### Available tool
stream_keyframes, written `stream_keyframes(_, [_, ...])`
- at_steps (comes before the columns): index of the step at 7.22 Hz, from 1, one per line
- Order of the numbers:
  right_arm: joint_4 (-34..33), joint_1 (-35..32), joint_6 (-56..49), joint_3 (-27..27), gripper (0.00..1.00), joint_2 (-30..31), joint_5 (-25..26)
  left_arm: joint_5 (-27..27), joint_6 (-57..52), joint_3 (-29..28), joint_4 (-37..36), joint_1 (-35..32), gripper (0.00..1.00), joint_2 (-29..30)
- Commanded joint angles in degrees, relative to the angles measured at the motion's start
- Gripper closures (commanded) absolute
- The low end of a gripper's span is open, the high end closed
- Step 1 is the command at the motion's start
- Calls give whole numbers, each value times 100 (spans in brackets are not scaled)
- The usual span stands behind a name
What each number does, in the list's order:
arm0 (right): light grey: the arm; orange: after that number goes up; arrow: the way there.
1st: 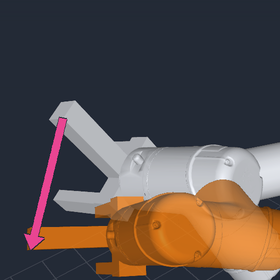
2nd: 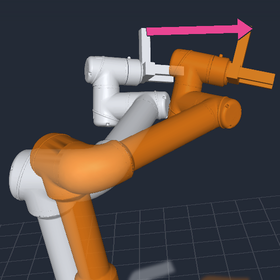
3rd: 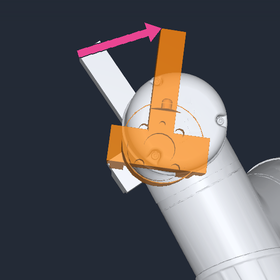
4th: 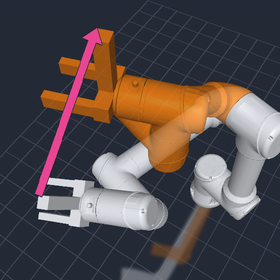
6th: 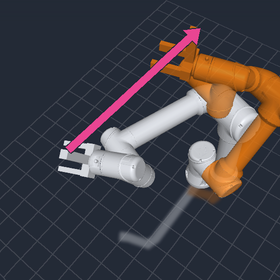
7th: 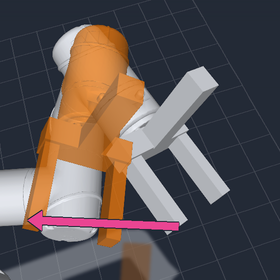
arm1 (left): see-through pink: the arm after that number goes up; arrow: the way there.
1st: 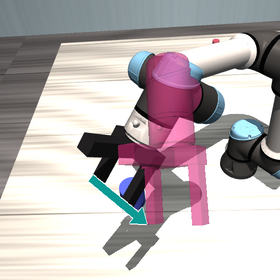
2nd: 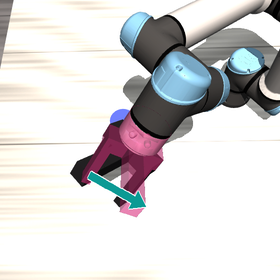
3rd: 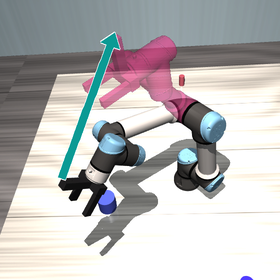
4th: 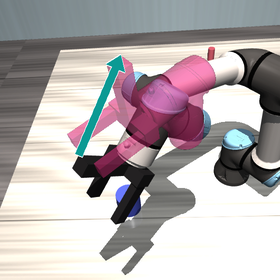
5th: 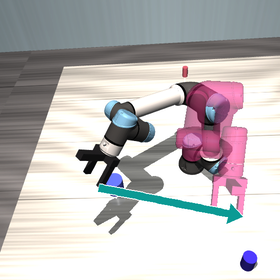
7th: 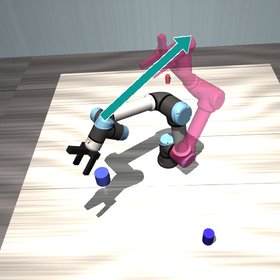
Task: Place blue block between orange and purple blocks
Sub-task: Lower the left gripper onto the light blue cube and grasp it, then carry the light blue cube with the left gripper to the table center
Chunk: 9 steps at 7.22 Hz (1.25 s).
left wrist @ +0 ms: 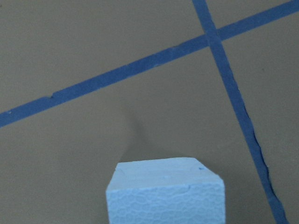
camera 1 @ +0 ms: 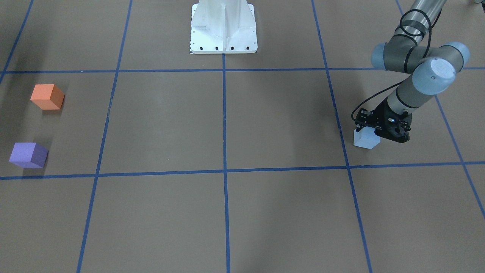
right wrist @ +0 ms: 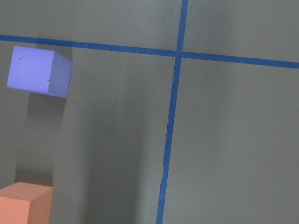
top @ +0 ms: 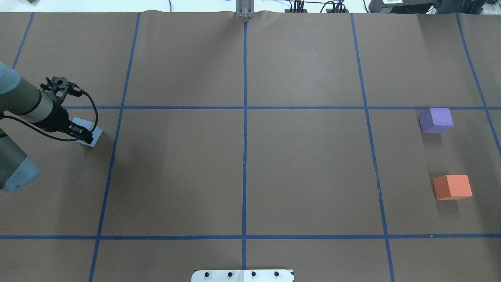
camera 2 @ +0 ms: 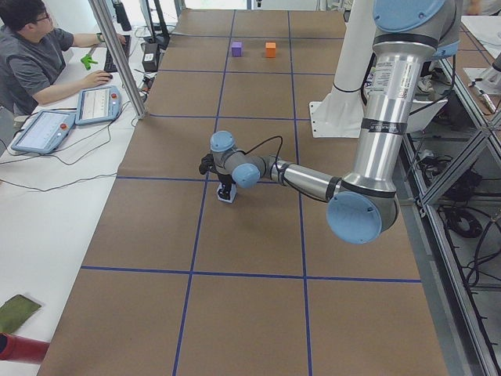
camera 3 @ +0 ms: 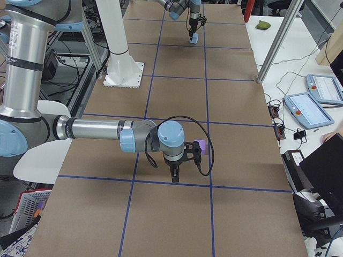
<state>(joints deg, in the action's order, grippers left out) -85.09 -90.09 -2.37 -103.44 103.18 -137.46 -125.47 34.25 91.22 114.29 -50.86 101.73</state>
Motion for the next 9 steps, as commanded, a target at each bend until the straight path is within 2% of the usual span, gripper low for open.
stream_keyframes(1, [1,0,0,0,0,0,0,23,1358,-43,-99,302,74,730])
stream_keyframes(2, [1,0,0,0,0,0,-9,145,2122,-69,-326,766,74,1265])
stream_keyframes(3, [10,0,0,0,0,0,-9,694,2678,-87,-912,1119,72,1923])
stream_keyframes(4, [1,0,0,0,0,0,0,935,3014,-217,-1561,1488,72,2599])
stream_keyframes(6, [-7,0,0,0,0,0,-9,1391,3622,-1110,-1700,2069,67,3779])
stream_keyframes(7, [-7,0,-9,0,0,0,-9,1612,3650,-1367,-1674,2237,56,4027])
stream_keyframes(8, [-7,0,-9,0,0,0,-9,1631,3633,-1387,-1665,2300,34,4073])
stream_keyframes(9, [-7,0,-9,0,0,0,-9,1675,3589,-1388,-1665,2318,0,4065])
